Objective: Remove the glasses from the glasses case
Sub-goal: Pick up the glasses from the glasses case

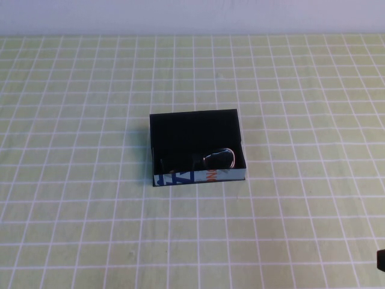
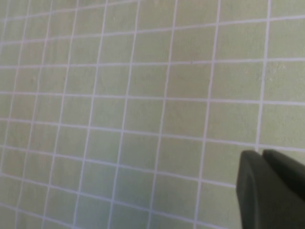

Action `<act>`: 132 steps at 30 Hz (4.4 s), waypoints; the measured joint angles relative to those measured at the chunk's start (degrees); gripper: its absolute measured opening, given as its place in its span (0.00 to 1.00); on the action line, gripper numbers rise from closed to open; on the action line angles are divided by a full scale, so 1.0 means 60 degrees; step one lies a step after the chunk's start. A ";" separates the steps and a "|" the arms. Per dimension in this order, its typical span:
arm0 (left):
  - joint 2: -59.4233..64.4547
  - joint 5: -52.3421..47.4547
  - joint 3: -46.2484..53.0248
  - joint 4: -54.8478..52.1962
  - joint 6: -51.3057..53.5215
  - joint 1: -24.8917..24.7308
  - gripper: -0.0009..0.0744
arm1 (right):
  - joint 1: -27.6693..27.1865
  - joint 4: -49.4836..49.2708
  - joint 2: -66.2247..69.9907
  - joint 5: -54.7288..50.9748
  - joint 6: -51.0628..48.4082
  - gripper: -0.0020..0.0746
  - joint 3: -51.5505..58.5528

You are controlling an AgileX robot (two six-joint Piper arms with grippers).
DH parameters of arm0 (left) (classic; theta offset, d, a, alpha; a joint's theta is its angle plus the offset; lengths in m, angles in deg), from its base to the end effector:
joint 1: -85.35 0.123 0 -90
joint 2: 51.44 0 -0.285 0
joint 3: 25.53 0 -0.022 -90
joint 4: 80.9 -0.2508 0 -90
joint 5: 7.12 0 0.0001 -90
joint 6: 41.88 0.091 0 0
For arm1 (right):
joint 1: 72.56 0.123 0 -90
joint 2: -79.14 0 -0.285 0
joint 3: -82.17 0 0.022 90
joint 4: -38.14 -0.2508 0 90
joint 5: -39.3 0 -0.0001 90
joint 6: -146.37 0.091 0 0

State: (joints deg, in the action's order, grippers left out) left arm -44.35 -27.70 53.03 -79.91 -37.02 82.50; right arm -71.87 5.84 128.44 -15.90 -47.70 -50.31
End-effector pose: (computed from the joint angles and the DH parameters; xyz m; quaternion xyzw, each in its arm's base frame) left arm 0.0528 -0.0032 0.1736 0.0491 0.7983 0.0032 0.6002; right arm 0.1093 0.0413 0.2622 -0.0217 0.9370 0.2312 0.2609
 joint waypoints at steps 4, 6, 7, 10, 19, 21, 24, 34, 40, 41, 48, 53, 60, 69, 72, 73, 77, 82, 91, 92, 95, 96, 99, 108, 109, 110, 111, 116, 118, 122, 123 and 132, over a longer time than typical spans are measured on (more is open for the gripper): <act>0.0000 0.0000 0.0000 0.0000 0.0000 0.0000 0.01 | 0.0000 0.0216 0.1088 -0.0335 -0.0651 0.00 -0.0613; 0.0000 0.0000 0.0000 0.0000 0.0000 0.0000 0.01 | 0.0125 0.0348 0.1604 -0.0428 -0.0905 0.00 -0.1003; 0.0000 0.0000 0.0000 0.0000 0.0000 0.0000 0.01 | 0.0276 0.0422 0.1826 -0.0451 -0.0991 0.00 -0.1139; 0.0000 0.0000 0.0000 0.0000 0.0000 0.0000 0.01 | 0.1226 0.0622 0.2784 -0.0493 -0.1134 0.00 -0.1935; 0.0000 0.0000 0.0000 0.0000 0.0000 0.0000 0.01 | 0.4523 0.1457 0.6312 -0.0537 -0.1210 0.00 -0.5160; 0.0000 0.0000 0.0000 0.0000 0.0000 0.0000 0.01 | 0.4962 0.1676 0.7144 -0.0516 -0.1343 0.00 -0.5954; 0.0000 0.0000 0.0000 0.0000 0.0000 0.0000 0.01 | 0.5406 0.1926 0.8197 -0.0564 -0.1946 0.00 -0.7019; 0.0000 0.0000 0.0000 0.0000 0.0000 0.0000 0.01 | 0.5536 0.2445 1.0521 -0.1969 -0.5528 0.00 -1.0460; 0.0000 0.0000 0.0000 0.0000 0.0000 0.0000 0.01 | 0.5658 0.2959 1.1789 -0.2424 -0.7254 0.04 -1.2281; 0.0000 0.0000 0.0000 0.0000 0.0000 0.0000 0.01 | 0.5658 0.2995 1.1995 -0.2448 -0.7404 0.06 -1.2597; 0.0000 0.0000 0.0000 0.0000 0.0000 0.0000 0.01 | 0.5694 0.3592 1.3129 -0.2493 -0.7890 0.37 -1.3826; 0.0000 0.0000 0.0000 0.0000 0.0000 0.0000 0.01 | 0.5694 0.3875 1.3596 -0.2501 -0.8068 0.44 -1.4159; 0.0000 0.0000 0.0000 0.0000 0.0000 0.0000 0.01 | 0.5694 0.3937 1.4013 -0.2316 -0.8314 0.42 -1.4276; 0.0000 0.0000 0.0000 0.0000 0.0000 0.0000 0.01 | 0.5694 0.3983 1.4221 -0.1858 -0.8491 0.36 -1.4293; 0.0000 0.0000 0.0000 0.0000 0.0000 0.0000 0.01 | 0.5694 0.4006 1.4261 -0.1751 -0.8491 0.36 -1.4293; 0.0000 0.0000 0.0000 0.0000 0.0000 0.0000 0.01 | 0.5694 0.4006 1.4285 -0.1734 -0.8491 0.35 -1.4293; 0.0000 0.0000 0.0000 0.0000 0.0000 0.0000 0.01 | 0.5694 0.4013 1.4392 -0.1610 -0.8491 0.35 -1.4293; 0.0000 0.0000 0.0000 0.0000 0.0000 0.0000 0.01 | 0.5694 0.4035 1.4512 -0.1448 -0.8491 0.35 -1.4293; 0.0000 0.0000 0.0000 0.0000 0.0000 0.0000 0.01 | 0.5694 0.4205 1.4576 -0.1430 -0.8506 0.35 -1.4293; 0.0000 0.0000 0.0000 0.0000 0.0000 0.0000 0.01 | 0.5694 0.4244 1.4576 -0.1430 -0.8506 0.35 -1.4293; 0.0000 0.0000 0.0000 0.0000 0.0000 0.0000 0.01 | 0.5694 0.4285 1.4576 -0.1430 -0.8582 0.35 -1.4293; 0.0000 0.0000 0.0000 0.0000 0.0000 0.0000 0.01 | 0.5694 0.4306 1.4576 -0.1430 -0.8603 0.35 -1.4293; 0.0000 0.0000 0.0000 0.0000 0.0000 0.0000 0.01 | 0.5694 0.4318 1.4576 -0.1409 -0.8681 0.35 -1.4293; 0.0000 0.0000 0.0000 0.0000 0.0000 0.0000 0.01 | 0.5694 0.4323 1.4576 -0.1447 -0.8719 0.35 -1.4630; 0.0000 0.0000 0.0000 0.0000 0.0000 0.0000 0.01 | 0.5694 0.4323 1.4576 -0.1503 -0.8717 0.35 -1.4720; 0.0000 0.0000 0.0000 0.0000 0.0000 0.0000 0.01 | 0.5694 0.4323 1.4576 -0.1553 -0.8717 0.35 -1.4776; 0.0000 0.0000 0.0000 0.0000 0.0000 0.0000 0.01 | 0.5694 0.4323 1.4576 -0.1597 -0.8717 0.35 -1.4834; 0.0000 0.0000 0.0000 0.0000 0.0000 0.0000 0.01 | 0.5694 0.4323 1.4594 -0.1999 -0.8717 0.35 -1.4869; 0.0000 0.0000 0.0000 0.0000 0.0000 0.0000 0.01 | 0.5694 0.4323 1.4608 -0.2043 -0.8717 0.35 -1.4869; 0.0000 0.0000 0.0000 0.0000 0.0000 0.0000 0.01 | 0.5694 0.4323 1.4690 -0.1974 -0.8717 0.36 -1.4869; 0.0000 0.0000 0.0000 0.0000 0.0000 0.0000 0.01 | 0.5694 0.4323 1.4714 -0.1937 -0.8717 0.36 -1.4869; 0.0000 0.0000 0.0000 0.0000 0.0000 0.0000 0.01 | 0.5699 0.4323 1.4945 -0.1698 -0.8717 0.36 -1.4869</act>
State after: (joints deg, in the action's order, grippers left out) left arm -44.35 -27.70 53.03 -79.91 -37.02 82.50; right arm -37.68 31.78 218.11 -26.09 -100.00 -139.52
